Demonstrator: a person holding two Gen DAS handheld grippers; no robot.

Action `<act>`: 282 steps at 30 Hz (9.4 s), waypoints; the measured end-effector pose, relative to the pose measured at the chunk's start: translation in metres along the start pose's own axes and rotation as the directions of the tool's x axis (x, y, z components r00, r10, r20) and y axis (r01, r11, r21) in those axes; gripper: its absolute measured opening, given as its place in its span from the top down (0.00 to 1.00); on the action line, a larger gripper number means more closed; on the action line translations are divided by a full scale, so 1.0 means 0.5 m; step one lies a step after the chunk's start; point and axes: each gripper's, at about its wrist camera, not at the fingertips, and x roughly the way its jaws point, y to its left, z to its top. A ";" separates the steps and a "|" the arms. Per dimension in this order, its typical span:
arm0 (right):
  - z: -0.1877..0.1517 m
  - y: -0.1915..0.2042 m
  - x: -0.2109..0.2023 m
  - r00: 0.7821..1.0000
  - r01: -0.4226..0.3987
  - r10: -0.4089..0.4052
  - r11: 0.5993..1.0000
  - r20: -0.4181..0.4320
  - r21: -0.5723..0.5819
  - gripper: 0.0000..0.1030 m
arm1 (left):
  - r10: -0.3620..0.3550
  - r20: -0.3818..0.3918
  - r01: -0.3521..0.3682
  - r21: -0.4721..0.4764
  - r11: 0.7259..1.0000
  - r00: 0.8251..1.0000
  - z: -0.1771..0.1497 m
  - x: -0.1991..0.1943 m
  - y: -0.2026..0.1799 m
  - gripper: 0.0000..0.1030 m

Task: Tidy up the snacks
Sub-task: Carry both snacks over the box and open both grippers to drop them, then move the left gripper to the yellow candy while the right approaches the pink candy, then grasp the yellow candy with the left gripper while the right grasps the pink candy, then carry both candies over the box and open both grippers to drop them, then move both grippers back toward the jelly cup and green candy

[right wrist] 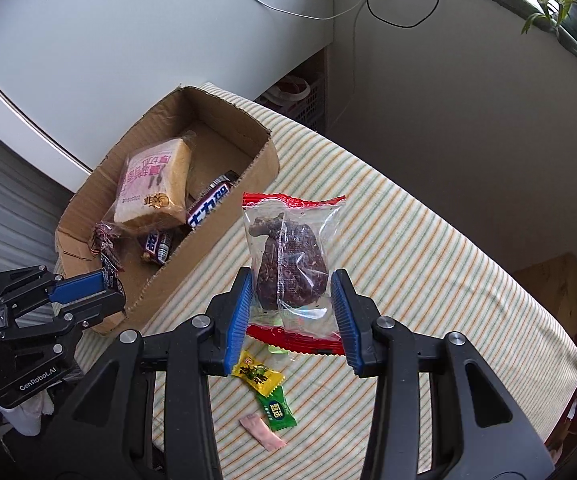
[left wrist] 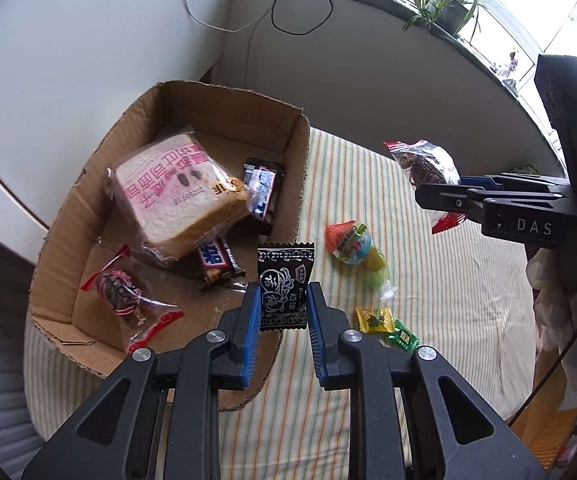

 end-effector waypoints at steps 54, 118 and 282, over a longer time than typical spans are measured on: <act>0.139 0.136 0.082 0.999 -0.048 0.046 0.993 -0.023 -0.105 0.25 | 0.023 -0.021 -0.024 -0.050 0.998 1.000 0.007 -0.006 0.083 0.51; -0.341 0.007 0.059 0.987 -0.114 0.124 0.988 -0.097 0.103 0.45 | -0.068 -0.248 0.153 0.342 0.927 0.966 -0.041 0.172 -0.230 0.65; -0.090 0.077 -0.033 0.998 -0.062 0.063 0.998 0.011 -0.024 0.35 | 0.098 0.064 -0.104 0.091 0.990 0.993 0.026 -0.057 0.062 0.53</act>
